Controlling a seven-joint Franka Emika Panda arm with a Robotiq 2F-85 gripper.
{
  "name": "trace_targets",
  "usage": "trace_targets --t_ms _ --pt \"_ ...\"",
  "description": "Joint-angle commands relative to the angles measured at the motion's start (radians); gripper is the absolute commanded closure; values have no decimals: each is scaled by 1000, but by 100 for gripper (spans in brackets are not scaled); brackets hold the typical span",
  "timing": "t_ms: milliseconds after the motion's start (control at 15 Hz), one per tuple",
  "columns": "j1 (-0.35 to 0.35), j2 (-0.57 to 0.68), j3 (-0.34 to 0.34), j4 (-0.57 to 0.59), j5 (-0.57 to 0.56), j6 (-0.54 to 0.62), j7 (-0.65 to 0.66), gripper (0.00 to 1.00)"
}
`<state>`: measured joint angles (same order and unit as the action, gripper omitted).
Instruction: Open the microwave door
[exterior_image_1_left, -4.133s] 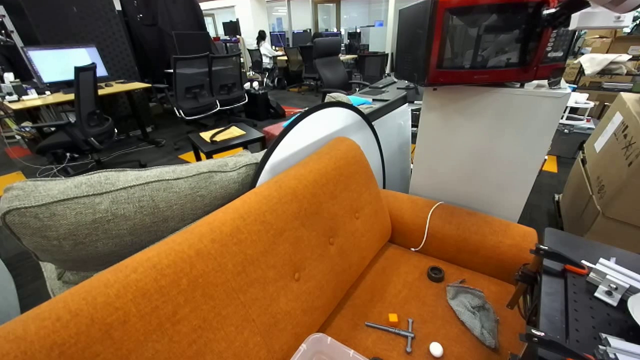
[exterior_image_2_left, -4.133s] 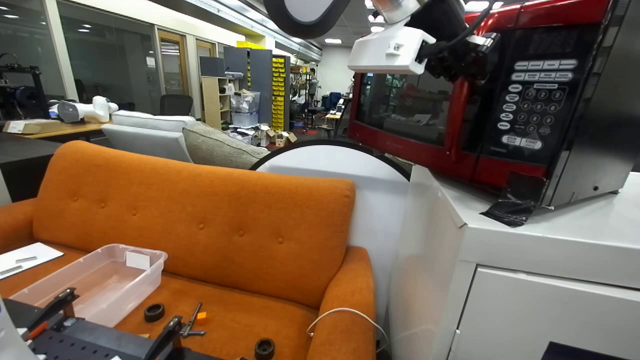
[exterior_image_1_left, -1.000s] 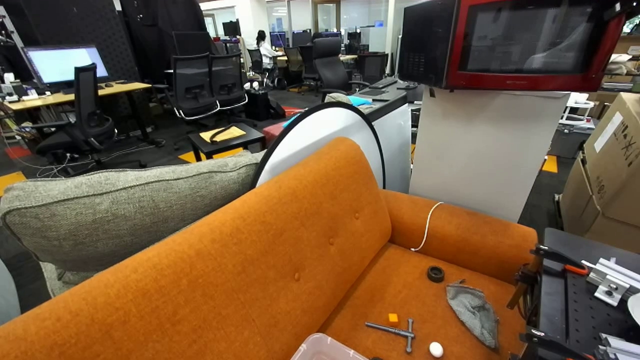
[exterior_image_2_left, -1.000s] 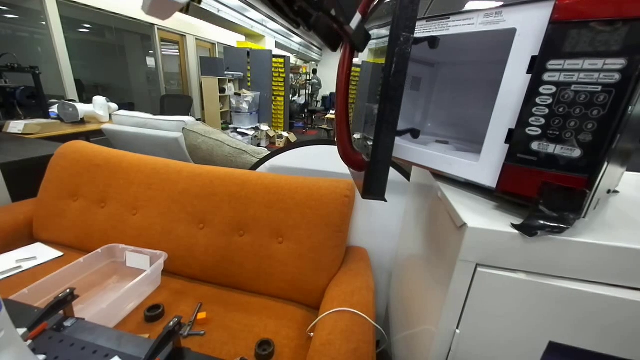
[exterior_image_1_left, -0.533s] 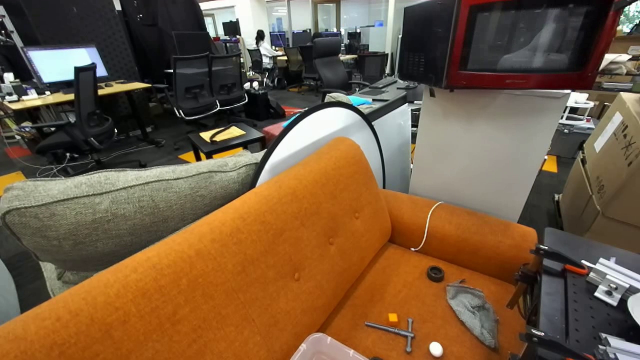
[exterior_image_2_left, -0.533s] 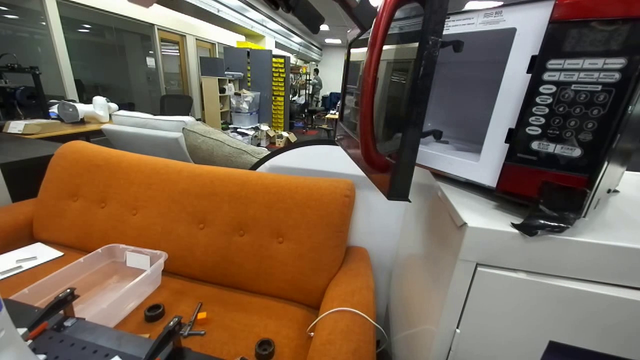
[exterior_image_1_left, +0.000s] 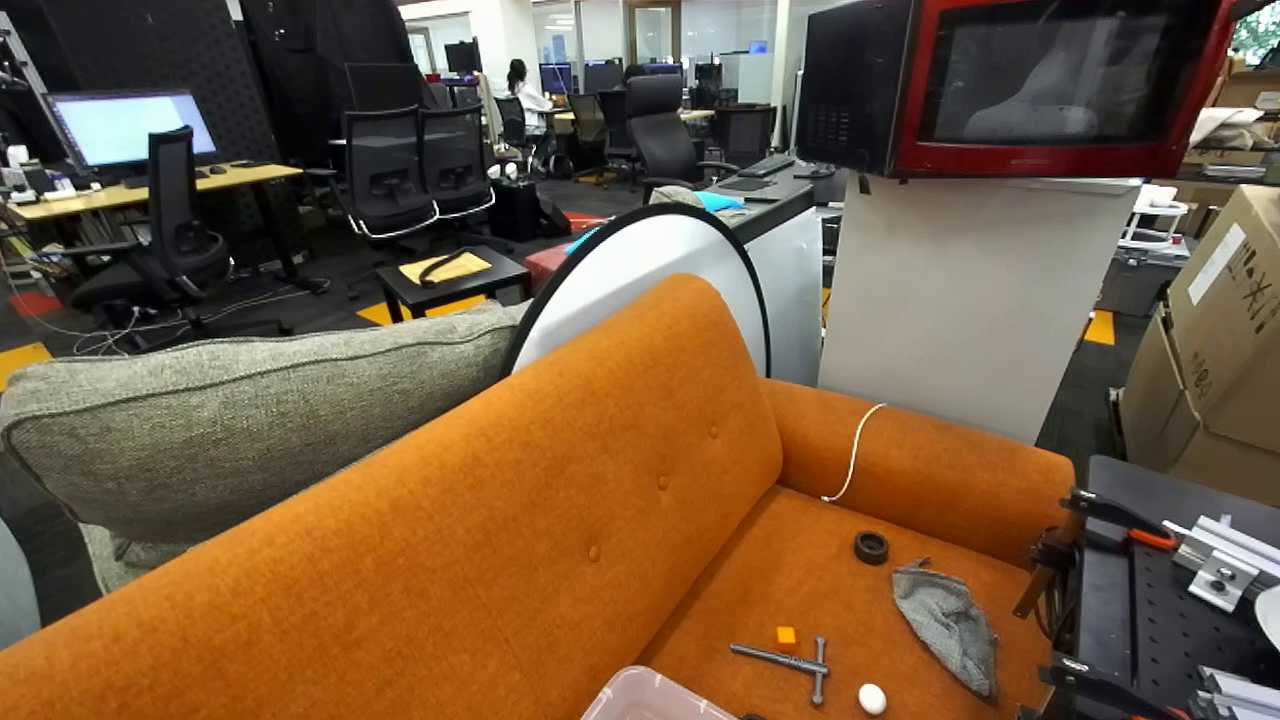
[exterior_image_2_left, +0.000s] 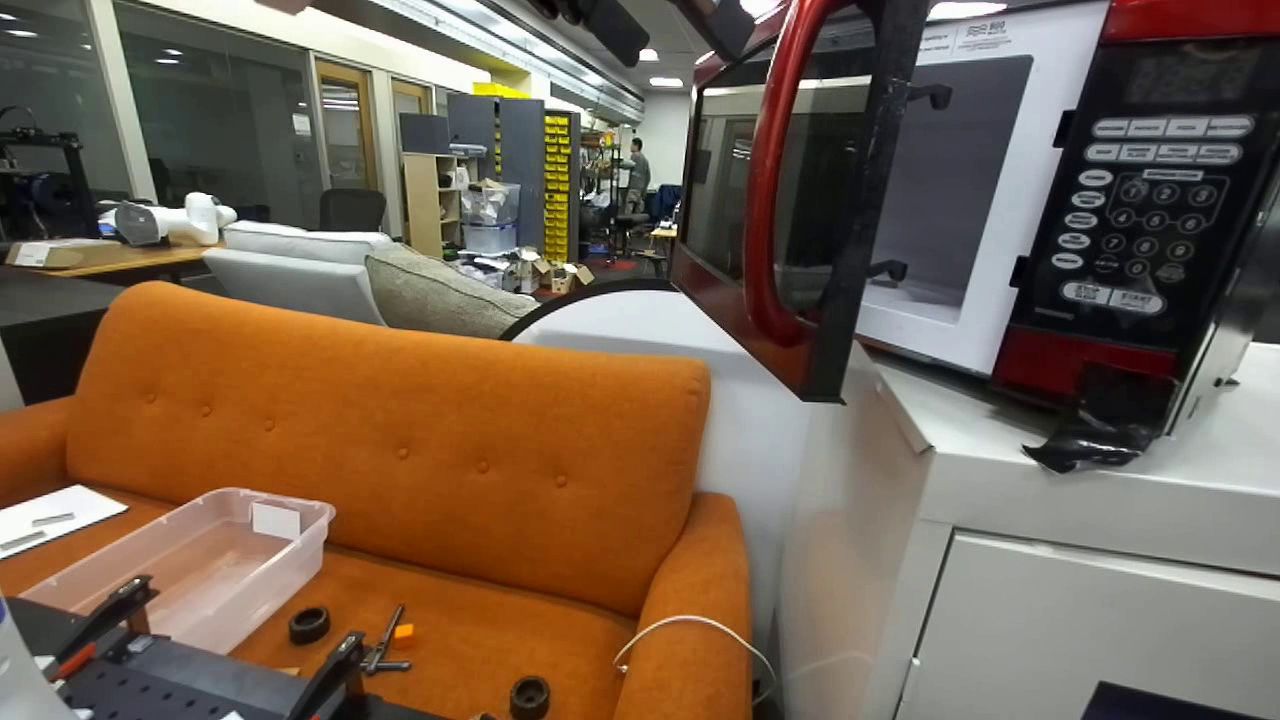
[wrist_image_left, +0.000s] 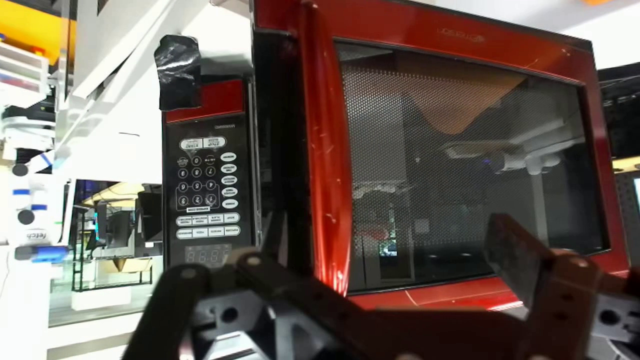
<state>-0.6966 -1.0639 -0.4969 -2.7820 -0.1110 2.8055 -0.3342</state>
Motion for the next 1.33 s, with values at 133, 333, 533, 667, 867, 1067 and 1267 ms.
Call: trace_targets --t_ms 133,333,533,667,867,1067,1267 --pt "5 -2 -4 2 -13 -2 10 0" --pt "5 -2 -4 2 -13 -2 10 0" --pt "5 -2 -4 2 -13 -2 10 0" --pt "-1 2 0 4 -14 -3 15 0" --pt "-5 -5 -1 8 -20 -20 4 0" --pt "-24 -26 11 22 -27 -55 7 0" --pt "-30 -61 11 36 -38 -110 0 0"
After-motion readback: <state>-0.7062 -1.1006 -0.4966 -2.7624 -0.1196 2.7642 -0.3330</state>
